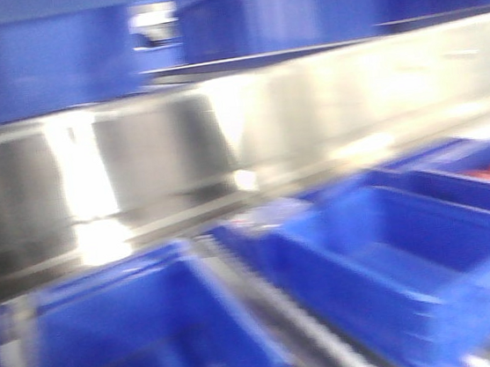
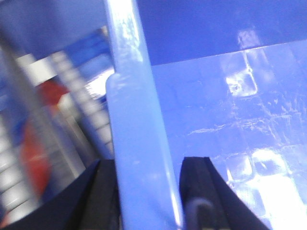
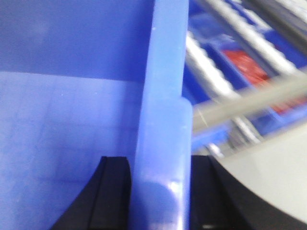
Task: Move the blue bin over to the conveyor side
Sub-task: 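Hold the blue bin with both grippers while the base turns away from the shelf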
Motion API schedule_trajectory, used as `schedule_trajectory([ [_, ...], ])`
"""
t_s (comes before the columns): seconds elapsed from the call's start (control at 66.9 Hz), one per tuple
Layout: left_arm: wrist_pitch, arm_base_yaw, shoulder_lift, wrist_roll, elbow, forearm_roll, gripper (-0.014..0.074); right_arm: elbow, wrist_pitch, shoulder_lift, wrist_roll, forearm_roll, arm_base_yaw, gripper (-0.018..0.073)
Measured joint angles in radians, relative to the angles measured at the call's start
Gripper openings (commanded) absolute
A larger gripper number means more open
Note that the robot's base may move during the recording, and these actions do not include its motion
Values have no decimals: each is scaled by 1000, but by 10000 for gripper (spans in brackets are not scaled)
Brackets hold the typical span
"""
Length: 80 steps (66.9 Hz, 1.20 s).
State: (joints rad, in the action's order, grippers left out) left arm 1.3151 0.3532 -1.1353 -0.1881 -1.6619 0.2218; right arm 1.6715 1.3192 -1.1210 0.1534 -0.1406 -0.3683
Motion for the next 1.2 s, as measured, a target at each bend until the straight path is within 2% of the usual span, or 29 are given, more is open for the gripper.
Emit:
schedule_trajectory([
  [1.196,0,2,0,0,0,-2,-17,0,0,0,-2,-2,0,-79],
])
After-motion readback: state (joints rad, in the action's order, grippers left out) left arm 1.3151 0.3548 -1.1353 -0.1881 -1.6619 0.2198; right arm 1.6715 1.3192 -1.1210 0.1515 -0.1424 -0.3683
